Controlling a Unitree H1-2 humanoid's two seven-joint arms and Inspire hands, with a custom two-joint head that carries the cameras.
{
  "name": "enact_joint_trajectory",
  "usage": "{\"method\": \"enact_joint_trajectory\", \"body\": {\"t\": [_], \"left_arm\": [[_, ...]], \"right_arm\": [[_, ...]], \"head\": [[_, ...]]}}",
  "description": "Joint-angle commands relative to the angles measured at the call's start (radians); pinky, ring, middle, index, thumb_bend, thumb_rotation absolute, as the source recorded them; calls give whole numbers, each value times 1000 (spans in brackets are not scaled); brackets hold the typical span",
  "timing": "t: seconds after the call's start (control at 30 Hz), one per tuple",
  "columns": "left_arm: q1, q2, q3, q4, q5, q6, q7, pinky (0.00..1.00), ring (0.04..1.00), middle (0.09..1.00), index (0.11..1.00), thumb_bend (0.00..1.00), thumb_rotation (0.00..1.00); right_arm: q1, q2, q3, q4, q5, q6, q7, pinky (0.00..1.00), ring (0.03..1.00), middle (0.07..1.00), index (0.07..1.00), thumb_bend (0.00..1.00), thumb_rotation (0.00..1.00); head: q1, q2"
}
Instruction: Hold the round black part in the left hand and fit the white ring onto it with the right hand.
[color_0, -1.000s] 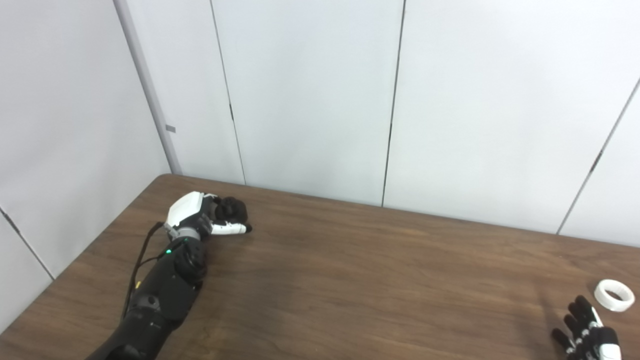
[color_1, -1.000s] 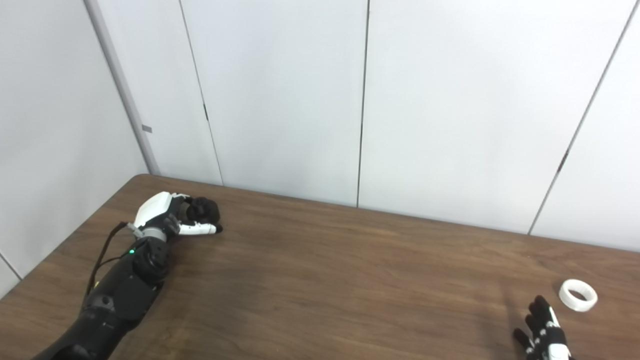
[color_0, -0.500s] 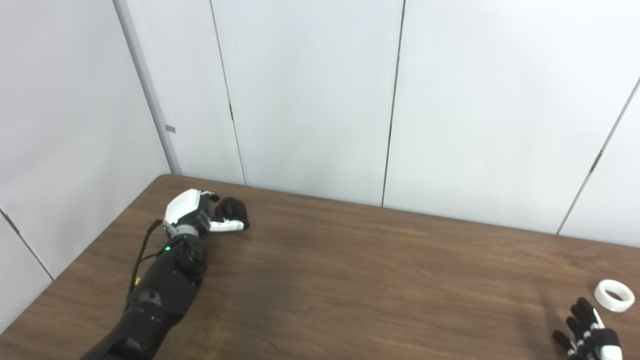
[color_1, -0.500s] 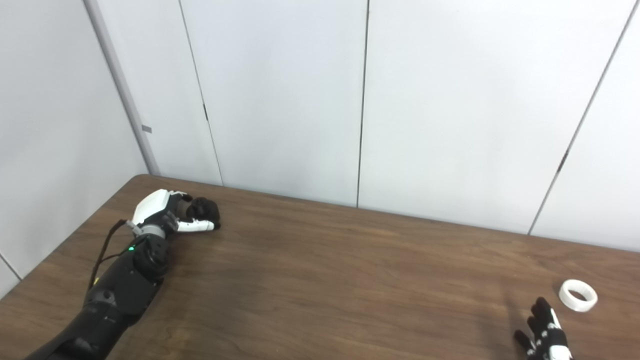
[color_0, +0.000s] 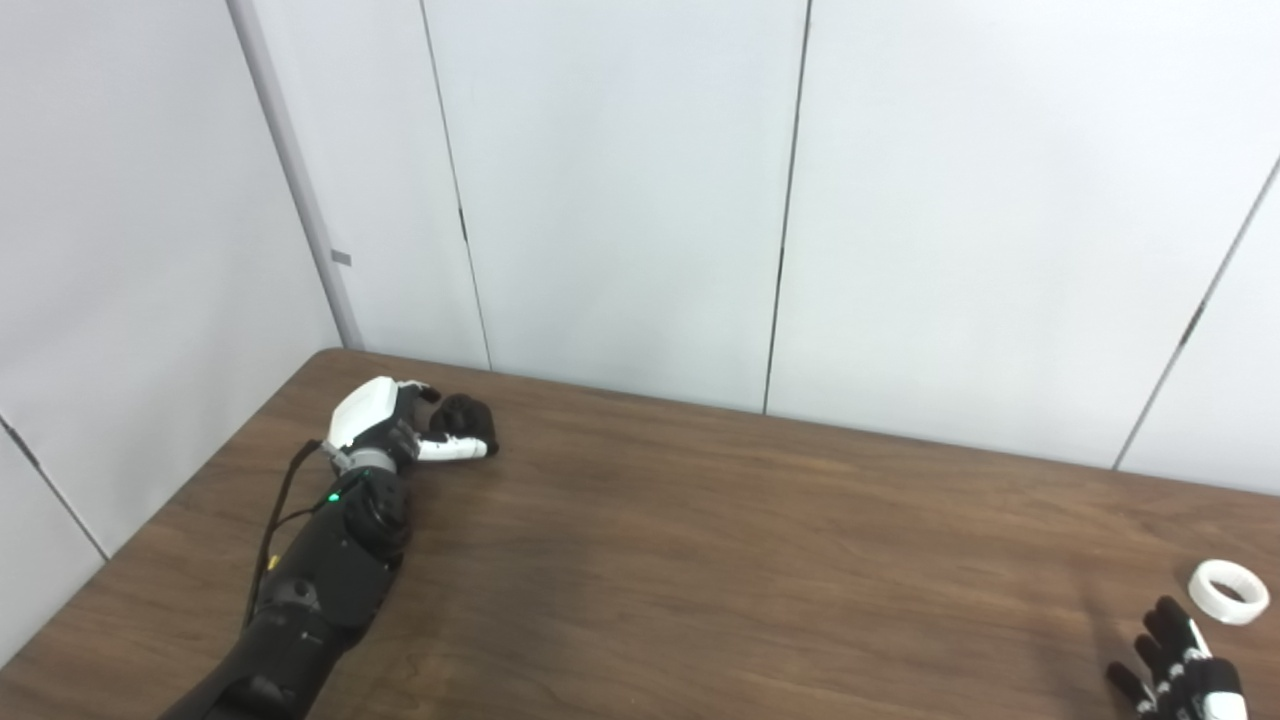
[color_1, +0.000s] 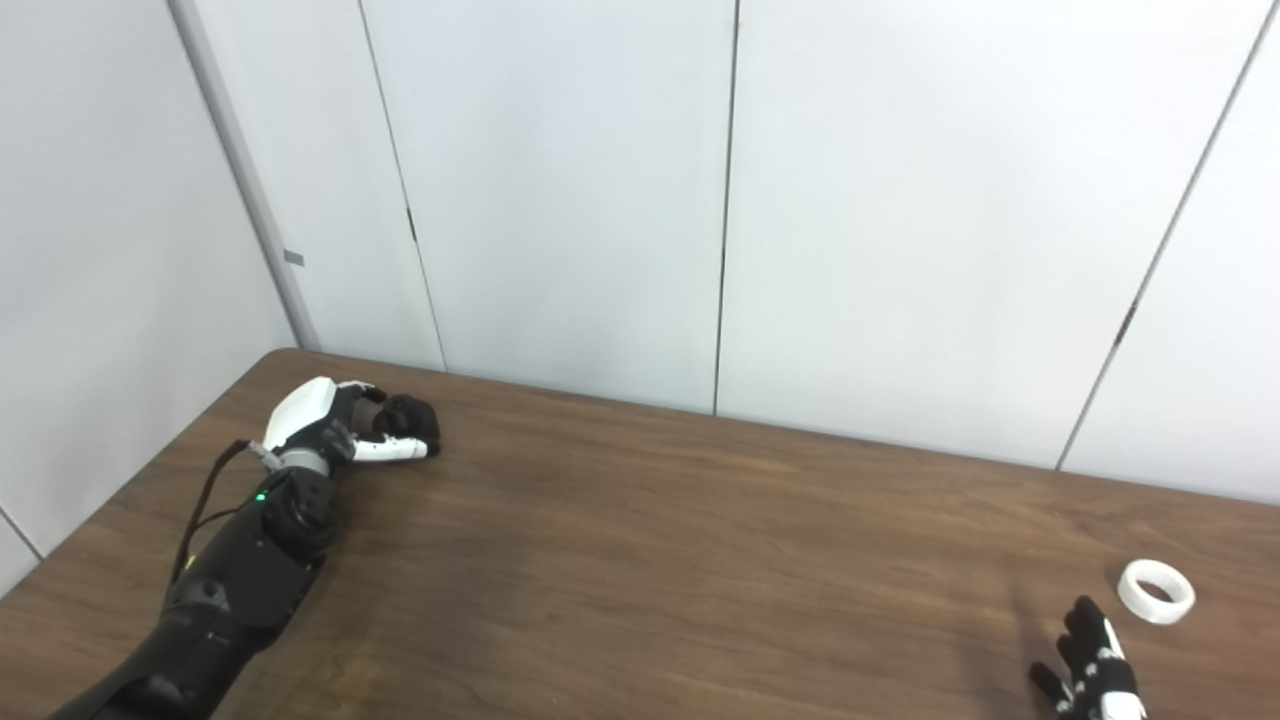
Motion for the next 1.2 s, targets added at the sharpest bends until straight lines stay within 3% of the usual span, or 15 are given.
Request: {"method": "enact_joint_trajectory", "body": {"t": [0.0,0.3,1.17], "left_arm": [[-62,30,5,5,5,-27,37,997,992,930,797,969,409],[-66,30,1,14,0,-32,31,971,985,908,747,954,375],[-70,21,2,31,-17,-59,37,967,967,886,746,926,347]], "right_arm": [[3,-10,-9,-23,-5,5,-5,1000,1000,995,978,495,1000],[5,-11,-9,-28,-1,12,-3,1000,1000,1000,989,507,1000],[12,-11,-13,-26,7,3,-1,1000,1000,1000,988,519,1000]], "head": [[1,2],[-2,4],[-9,13]]}}
